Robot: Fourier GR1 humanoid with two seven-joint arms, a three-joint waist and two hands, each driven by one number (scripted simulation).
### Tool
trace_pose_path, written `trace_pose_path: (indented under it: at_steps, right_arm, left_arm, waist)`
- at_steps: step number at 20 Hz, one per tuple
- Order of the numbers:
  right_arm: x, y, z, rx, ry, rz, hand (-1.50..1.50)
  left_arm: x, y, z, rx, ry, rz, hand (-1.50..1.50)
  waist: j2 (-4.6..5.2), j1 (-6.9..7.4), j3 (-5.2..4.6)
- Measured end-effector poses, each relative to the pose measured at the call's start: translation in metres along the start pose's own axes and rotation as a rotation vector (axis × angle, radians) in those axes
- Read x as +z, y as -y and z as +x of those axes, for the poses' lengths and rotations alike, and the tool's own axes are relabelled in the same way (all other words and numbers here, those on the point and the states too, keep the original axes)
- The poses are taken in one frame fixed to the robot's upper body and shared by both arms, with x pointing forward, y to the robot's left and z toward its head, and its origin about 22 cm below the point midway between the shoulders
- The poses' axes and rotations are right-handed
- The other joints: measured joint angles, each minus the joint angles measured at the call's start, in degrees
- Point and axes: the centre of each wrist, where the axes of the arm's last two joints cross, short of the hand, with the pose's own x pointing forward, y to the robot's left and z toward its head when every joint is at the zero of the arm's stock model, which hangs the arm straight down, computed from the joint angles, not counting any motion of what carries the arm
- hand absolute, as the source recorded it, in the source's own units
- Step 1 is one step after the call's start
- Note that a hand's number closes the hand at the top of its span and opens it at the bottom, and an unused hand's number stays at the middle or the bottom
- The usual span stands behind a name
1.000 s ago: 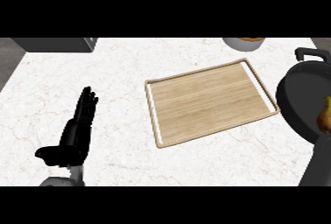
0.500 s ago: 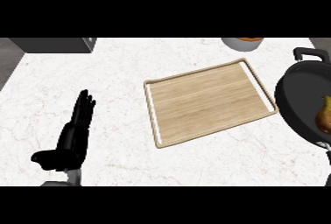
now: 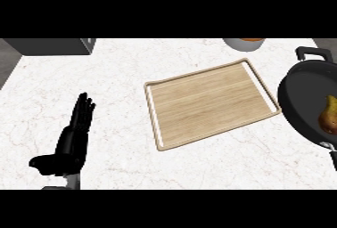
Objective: Pick the pear from the tray and place it in the pot
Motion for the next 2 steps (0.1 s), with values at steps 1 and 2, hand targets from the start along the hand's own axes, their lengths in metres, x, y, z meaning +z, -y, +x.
trace_pose_path:
  at_steps: [1,2]
  right_arm:
    - [-0.0030,0.0044,-0.0012,-0.005,0.002,-0.012,-1.50]
    - [-0.0058,0.0085,-0.0045,-0.006,0.005,-0.020,-1.50]
  left_arm:
    - [0.0002,-0.0010,-0.0004,-0.002,-0.001,0.003,0.00]
    - [-0.0019,-0.0020,0.0004,0.002,-0.002,0.006,0.00]
  waist:
    - [-0.01,-0.13,0.01]
    - [-0.02,-0.37,0.01]
